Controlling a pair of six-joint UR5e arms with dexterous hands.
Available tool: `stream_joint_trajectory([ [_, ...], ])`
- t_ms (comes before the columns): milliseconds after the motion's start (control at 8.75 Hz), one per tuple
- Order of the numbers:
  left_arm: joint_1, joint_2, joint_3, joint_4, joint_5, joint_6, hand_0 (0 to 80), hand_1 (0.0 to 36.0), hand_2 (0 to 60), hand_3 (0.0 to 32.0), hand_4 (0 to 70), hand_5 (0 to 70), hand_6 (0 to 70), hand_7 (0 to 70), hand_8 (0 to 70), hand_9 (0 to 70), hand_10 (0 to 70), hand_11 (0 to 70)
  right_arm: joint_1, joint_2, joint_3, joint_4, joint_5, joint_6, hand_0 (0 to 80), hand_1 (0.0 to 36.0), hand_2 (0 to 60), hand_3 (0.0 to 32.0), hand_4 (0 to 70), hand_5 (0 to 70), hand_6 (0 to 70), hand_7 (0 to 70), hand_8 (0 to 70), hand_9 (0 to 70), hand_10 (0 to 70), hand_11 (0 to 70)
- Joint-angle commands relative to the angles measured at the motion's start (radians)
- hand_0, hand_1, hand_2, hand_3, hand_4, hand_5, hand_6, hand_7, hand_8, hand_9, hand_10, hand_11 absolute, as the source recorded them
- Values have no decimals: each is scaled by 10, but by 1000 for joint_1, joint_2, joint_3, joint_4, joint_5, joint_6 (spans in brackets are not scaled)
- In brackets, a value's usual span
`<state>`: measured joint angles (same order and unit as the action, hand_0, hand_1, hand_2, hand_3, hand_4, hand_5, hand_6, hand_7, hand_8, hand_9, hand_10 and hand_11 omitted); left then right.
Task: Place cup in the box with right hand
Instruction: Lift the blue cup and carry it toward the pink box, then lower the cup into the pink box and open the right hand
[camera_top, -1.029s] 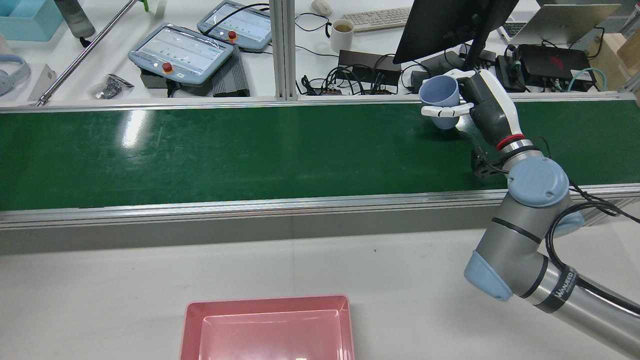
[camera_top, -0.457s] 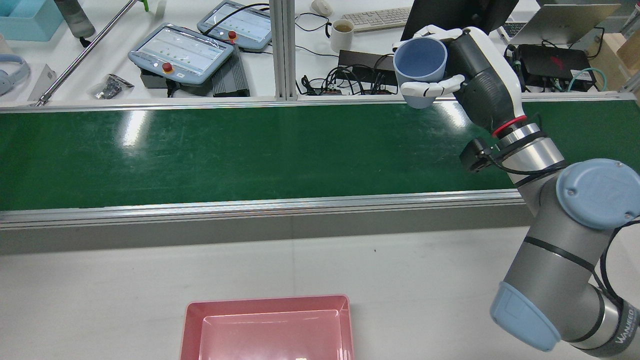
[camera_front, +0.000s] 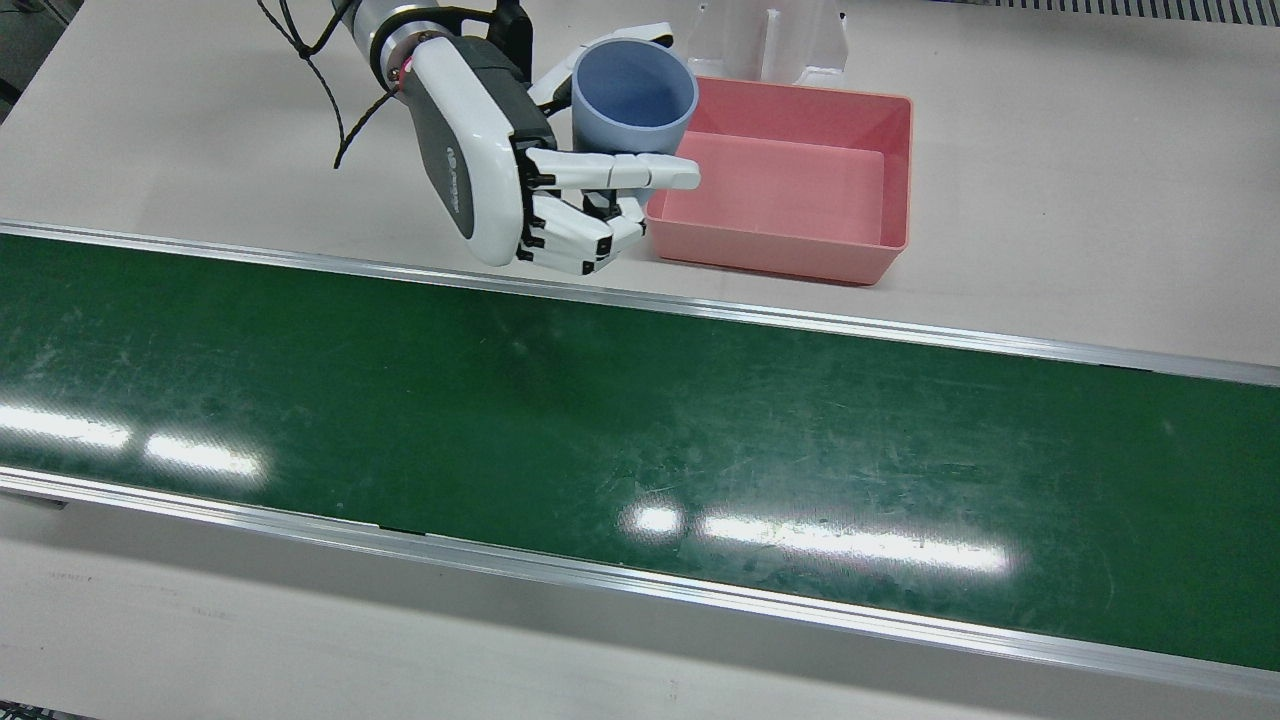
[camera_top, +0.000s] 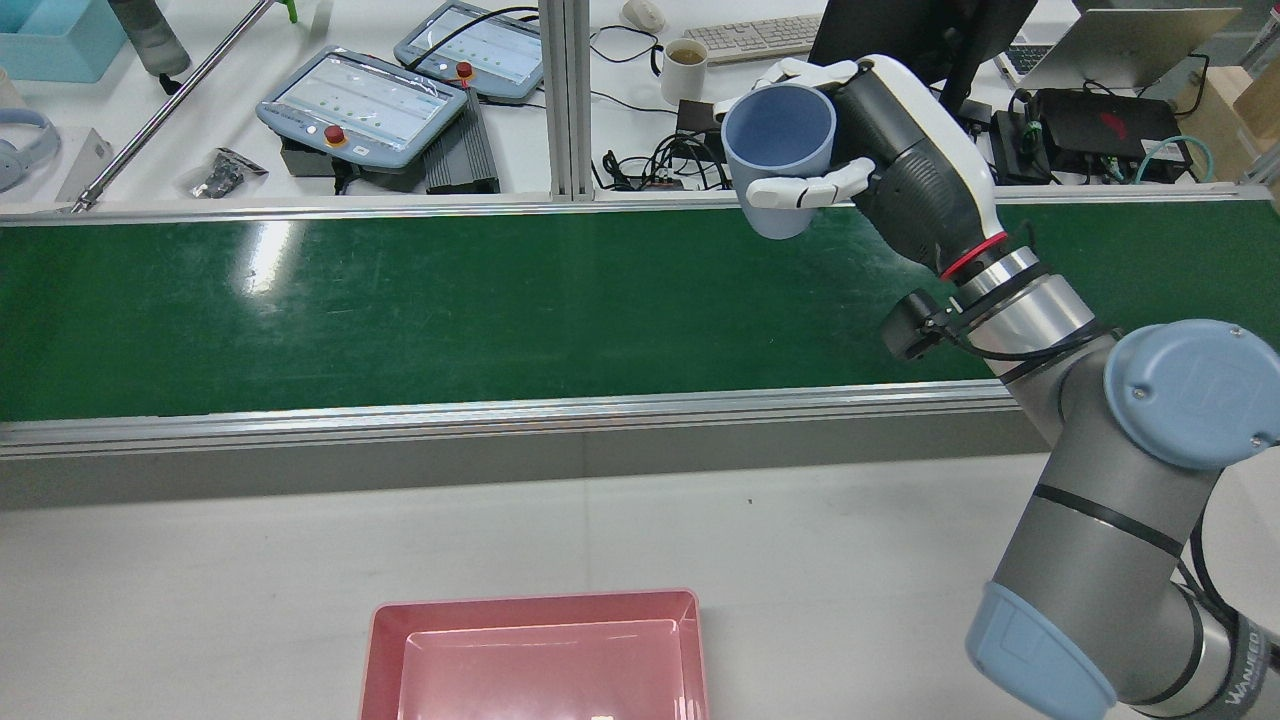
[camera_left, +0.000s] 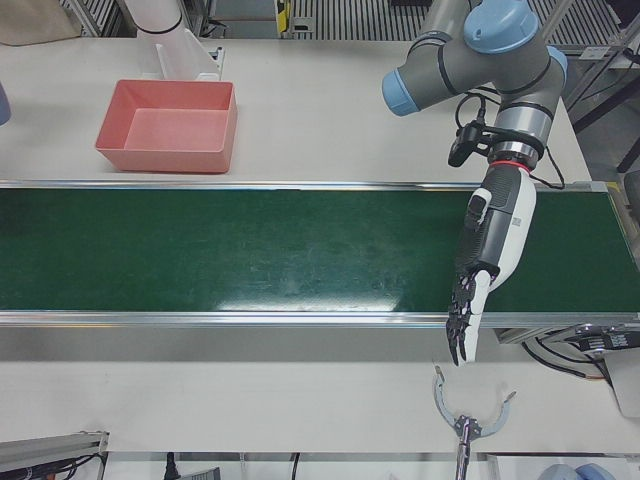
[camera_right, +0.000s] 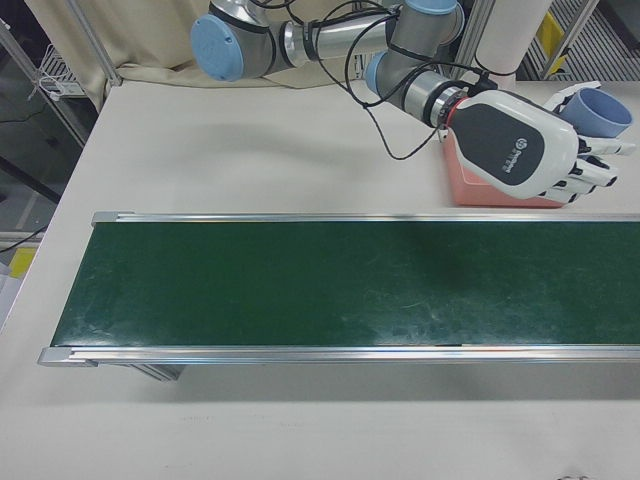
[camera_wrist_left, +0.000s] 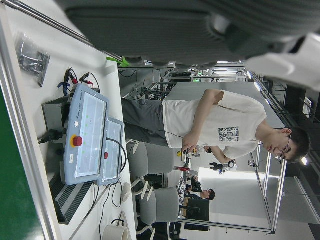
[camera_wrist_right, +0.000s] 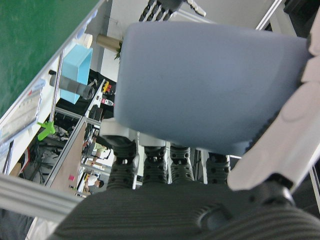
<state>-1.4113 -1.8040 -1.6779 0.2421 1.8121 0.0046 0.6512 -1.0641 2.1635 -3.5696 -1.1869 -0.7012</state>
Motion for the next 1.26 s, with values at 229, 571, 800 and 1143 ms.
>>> stream_joint_trajectory([
  [229, 0, 0, 0, 0, 1, 0, 0, 0, 0, 0, 0, 0, 0, 0, 0, 0, 0, 0, -375, -45, 67, -1, 85, -175, 470, 124, 600, 0, 700, 81, 398, 700, 546, 700, 479, 663],
  [571, 0, 0, 0, -1, 1, 0, 0, 0, 0, 0, 0, 0, 0, 0, 0, 0, 0, 0, -447, -124, 67, 0, 95, -172, 479, 128, 458, 0, 700, 71, 371, 700, 453, 700, 374, 520],
  [800, 0, 0, 0, -1, -1, 0, 0, 0, 0, 0, 0, 0, 0, 0, 0, 0, 0, 0, -458, -149, 72, 3, 93, -161, 498, 91, 239, 0, 700, 67, 360, 700, 421, 667, 325, 458],
  [1143, 0, 0, 0, -1, 0, 0, 0, 0, 0, 0, 0, 0, 0, 0, 0, 0, 0, 0, -467, -152, 67, 2, 95, -141, 481, 0, 0, 0, 697, 0, 85, 429, 9, 87, 0, 0],
])
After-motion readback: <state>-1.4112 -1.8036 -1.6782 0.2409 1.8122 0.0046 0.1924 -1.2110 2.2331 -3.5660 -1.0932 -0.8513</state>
